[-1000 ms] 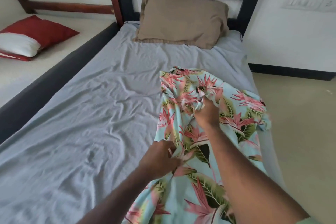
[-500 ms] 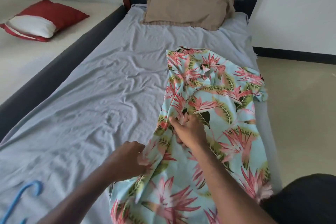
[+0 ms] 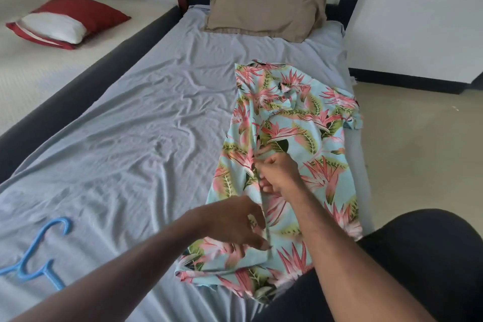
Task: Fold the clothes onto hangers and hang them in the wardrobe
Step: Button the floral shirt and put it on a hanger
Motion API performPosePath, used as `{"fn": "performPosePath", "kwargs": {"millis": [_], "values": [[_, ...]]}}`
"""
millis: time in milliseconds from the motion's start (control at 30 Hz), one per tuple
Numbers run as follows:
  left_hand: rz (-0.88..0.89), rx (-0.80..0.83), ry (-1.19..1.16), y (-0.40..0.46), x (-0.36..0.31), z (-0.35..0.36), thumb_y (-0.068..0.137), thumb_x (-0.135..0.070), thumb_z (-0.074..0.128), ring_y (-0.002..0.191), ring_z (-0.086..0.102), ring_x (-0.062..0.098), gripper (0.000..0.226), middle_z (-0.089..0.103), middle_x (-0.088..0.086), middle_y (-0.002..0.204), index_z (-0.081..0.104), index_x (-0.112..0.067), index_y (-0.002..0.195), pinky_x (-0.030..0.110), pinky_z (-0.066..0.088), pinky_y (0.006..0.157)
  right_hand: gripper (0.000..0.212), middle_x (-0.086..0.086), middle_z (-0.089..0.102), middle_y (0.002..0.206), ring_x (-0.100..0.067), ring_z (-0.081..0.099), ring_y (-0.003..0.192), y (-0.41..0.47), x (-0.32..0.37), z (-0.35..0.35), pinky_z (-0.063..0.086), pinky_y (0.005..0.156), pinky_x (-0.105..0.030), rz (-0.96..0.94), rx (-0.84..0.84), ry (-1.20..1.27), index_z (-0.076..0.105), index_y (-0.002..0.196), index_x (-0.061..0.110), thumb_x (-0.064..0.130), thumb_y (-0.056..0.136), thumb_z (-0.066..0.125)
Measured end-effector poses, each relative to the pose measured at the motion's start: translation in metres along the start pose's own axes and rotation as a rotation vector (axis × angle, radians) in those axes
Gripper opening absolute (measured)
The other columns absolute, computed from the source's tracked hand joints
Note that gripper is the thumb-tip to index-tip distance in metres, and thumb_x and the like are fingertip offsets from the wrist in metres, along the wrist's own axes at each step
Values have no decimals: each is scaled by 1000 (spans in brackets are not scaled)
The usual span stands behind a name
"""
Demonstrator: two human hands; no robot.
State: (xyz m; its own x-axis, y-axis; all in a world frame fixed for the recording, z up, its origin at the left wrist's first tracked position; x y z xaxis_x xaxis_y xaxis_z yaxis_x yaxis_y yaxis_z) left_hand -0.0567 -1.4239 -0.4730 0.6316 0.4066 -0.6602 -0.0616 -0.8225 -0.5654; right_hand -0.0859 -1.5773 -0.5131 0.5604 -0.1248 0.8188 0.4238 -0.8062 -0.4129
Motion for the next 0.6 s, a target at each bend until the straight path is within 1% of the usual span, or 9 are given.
{"fn": "performPosePath", "kwargs": {"millis": [67, 100, 167, 233, 267, 367, 433, 500, 600], "values": [[-13, -46, -10, 12, 9, 8, 90, -28, 74, 65, 75, 16, 30, 75, 2, 77, 70, -4, 106, 25, 60, 59, 30, -11, 75, 75, -23, 73, 60, -6, -8, 0, 58, 52, -33, -19, 32, -83, 62, 81, 10, 33, 80, 82], [-19, -88, 12, 17, 14, 7, 90, -28, 73, 65, 75, 19, 25, 76, 6, 75, 72, -3, 97, 27, 61, 60, 31, -13, 74, 74, -23, 71, 58, -8, -7, 0, 53, 51, -29, -60, 27, -160, 61, 77, 10, 31, 77, 84], [-25, -179, 140, 27, 20, 2, 90, -28, 73, 64, 74, 14, 23, 76, 3, 72, 74, -6, 84, 24, 59, 65, 22, -11, 67, 62, -20, 59, 49, -8, -9, 0, 42, 50, -23, -116, 3, -303, 60, 69, 8, 15, 74, 80], [-29, -226, 286, 34, 25, -2, 87, -31, 75, 59, 67, 5, 22, 77, -1, 74, 76, -9, 83, 22, 54, 68, 26, -2, 50, 49, -13, 44, 42, -8, -7, -2, 31, 41, -15, -123, -20, -381, 50, 57, 8, 3, 76, 68], [-29, -212, 326, 36, 25, 0, 86, -31, 76, 55, 63, 2, 22, 77, 0, 76, 76, -9, 83, 22, 53, 70, 26, 1, 49, 49, -12, 44, 40, -7, -10, -3, 31, 39, -14, -109, -22, -391, 51, 57, 8, 2, 76, 66], [-10, -152, 351, 41, 20, 8, 85, -32, 77, 61, 67, 6, 21, 77, 0, 79, 78, -11, 84, 16, 51, 68, 7, -6, 68, 54, -14, 60, 39, -5, -19, -6, 44, 41, -19, -49, 56, -400, 69, 75, 0, 5, 80, 70], [9, -186, 296, 50, 13, 4, 85, -31, 78, 61, 67, 5, 20, 77, -1, 78, 77, -12, 84, 16, 52, 68, 11, -8, 70, 57, -16, 65, 43, 1, -19, -16, 50, 43, -24, -60, 72, -388, 72, 77, 0, 10, 78, 76], [19, -295, 243, 65, 3, -9, 85, -29, 78, 62, 66, 7, 20, 76, 0, 77, 76, -9, 82, 27, 57, 73, 20, -9, 71, 59, -23, 71, 52, 12, -14, -39, 60, 52, -33, -101, 14, -374, 72, 74, -1, 17, 77, 79], [39, -378, 100, 97, -17, -19, 87, -23, 76, 55, 69, 8, 22, 75, 2, 68, 74, -3, 76, 31, 61, 68, 19, -13, 73, 68, -27, 73, 63, 28, -9, -83, 62, 56, -39, -123, -113, -325, 66, 75, 3, 19, 78, 77]]}}
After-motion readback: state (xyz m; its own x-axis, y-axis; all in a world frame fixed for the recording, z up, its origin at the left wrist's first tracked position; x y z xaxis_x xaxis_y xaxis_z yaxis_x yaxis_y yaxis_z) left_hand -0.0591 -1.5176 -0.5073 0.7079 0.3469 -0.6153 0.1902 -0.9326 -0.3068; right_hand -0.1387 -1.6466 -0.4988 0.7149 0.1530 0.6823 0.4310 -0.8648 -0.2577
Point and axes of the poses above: each hand's wrist, its own y-axis towards the middle knuckle, its own z-axis out of the palm, x = y × z, the point moved 8 cm from there along y, towards the middle knuckle
